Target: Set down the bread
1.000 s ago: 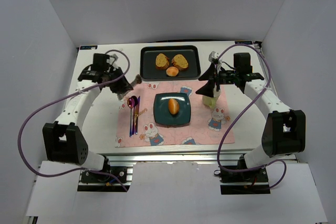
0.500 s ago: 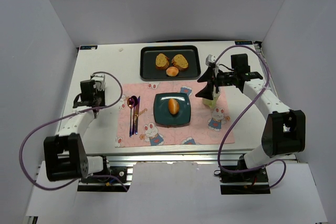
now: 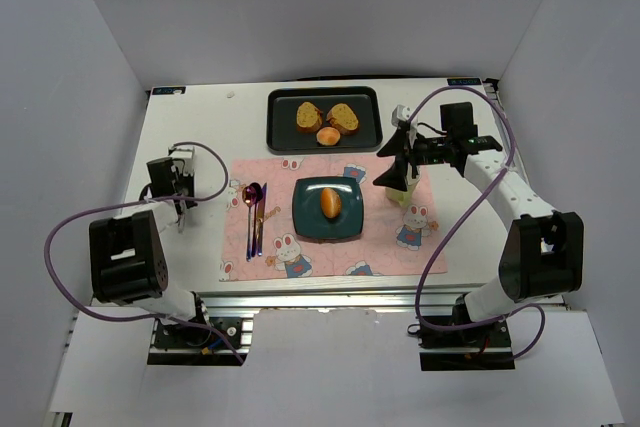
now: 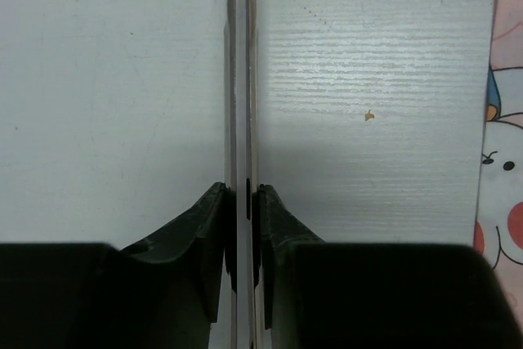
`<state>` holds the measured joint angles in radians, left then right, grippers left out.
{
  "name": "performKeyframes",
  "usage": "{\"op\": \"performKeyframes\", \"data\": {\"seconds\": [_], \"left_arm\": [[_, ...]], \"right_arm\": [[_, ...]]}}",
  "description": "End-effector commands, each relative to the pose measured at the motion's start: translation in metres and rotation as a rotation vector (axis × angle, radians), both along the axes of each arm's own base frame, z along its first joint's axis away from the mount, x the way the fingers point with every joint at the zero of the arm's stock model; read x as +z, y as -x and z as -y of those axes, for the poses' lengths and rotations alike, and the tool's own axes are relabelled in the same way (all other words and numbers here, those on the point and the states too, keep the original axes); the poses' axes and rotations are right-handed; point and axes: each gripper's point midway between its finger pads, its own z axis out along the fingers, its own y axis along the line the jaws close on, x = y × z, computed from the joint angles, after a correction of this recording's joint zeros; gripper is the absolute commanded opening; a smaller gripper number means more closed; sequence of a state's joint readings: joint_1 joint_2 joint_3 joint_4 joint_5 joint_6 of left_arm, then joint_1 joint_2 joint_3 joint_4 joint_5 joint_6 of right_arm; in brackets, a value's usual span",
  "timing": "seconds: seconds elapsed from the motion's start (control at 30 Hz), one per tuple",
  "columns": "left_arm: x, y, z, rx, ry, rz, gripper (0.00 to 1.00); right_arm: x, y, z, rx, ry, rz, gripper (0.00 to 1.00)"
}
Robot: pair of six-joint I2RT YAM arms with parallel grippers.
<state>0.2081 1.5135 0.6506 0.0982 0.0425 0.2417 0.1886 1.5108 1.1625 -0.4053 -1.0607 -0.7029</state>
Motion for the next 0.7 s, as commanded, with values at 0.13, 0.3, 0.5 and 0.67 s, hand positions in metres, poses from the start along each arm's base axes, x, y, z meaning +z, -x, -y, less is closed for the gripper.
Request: {"op": "performKeyframes", "data": {"seconds": [0.13, 0.3, 0.5, 0.67], "left_arm": [[0.004, -0.012, 0.001, -0.011, 0.043, 0.003, 0.48], [0.004, -0.013, 0.002, -0.002, 0.075, -0.020, 0.98], [0.037, -0.012, -0.011, 0.074, 0.079, 0.025, 0.98], [0.100, -0.019, -0.008, 0.185, 0.185, 0.174, 0.98]], "right_arm": [[0.025, 0.005, -0.003, 0.039, -0.022, 0.064, 0.89], [0.023, 0.011, -0.005, 0.047, 0.015, 0.042, 0.89], [0.021, -0.046, 0.008, -0.396, 0.115, -0.037, 0.89], [0.039, -0.070, 0.011, -0.527, 0.071, -0.053, 0.89]]}}
